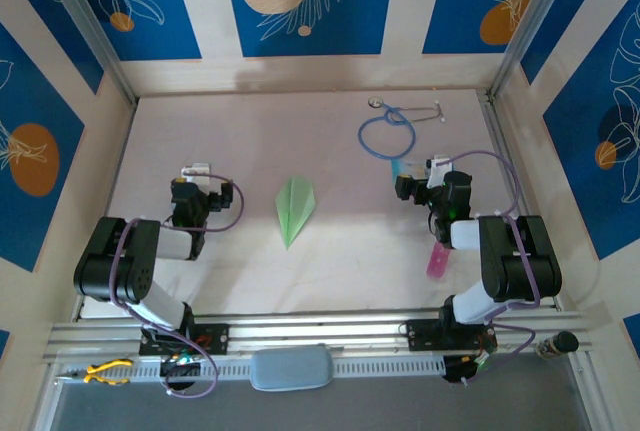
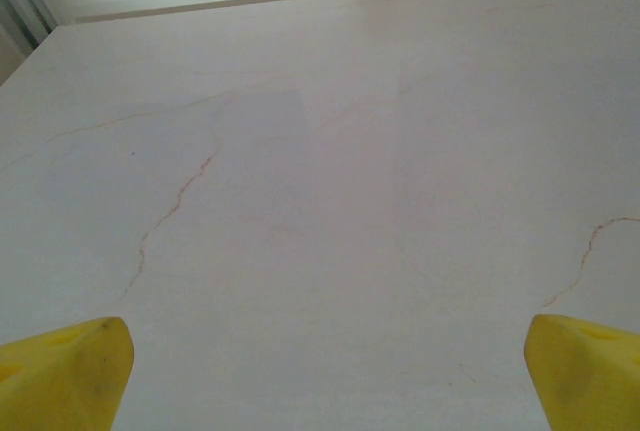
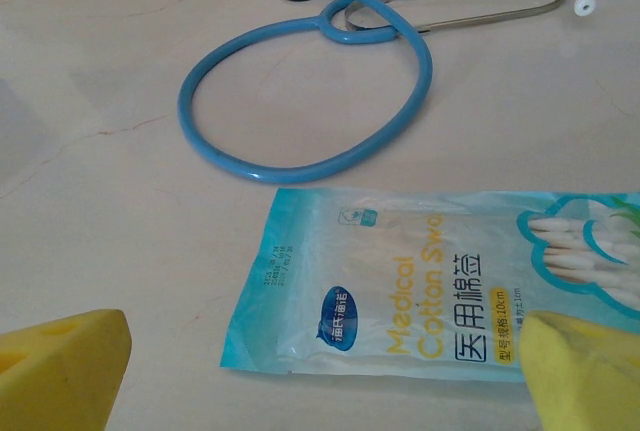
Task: Fold a paper plane with a square sheet of paper (pick it up from the middle)
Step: Reset both arms
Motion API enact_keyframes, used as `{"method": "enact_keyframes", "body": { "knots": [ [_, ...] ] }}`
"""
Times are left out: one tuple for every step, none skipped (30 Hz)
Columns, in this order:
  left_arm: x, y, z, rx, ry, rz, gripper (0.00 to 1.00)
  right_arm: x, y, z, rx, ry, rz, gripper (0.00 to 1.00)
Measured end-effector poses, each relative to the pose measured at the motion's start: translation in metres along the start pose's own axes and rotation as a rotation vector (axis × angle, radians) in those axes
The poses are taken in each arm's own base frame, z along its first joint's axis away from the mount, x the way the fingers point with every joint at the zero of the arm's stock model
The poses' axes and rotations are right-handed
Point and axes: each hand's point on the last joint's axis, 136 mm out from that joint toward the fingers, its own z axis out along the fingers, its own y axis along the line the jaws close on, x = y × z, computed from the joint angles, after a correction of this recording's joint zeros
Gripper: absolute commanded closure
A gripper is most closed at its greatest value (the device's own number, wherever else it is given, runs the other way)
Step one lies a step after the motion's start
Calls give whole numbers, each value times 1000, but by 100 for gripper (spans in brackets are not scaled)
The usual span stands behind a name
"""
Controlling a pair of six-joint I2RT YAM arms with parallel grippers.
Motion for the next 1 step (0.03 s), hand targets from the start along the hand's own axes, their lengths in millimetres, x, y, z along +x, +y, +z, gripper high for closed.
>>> {"method": "enact_keyframes", "body": {
  "knots": [
    [0, 0, 0, 0, 0, 0, 0, 0, 0, 0, 0, 0, 0, 1]
  ]
}}
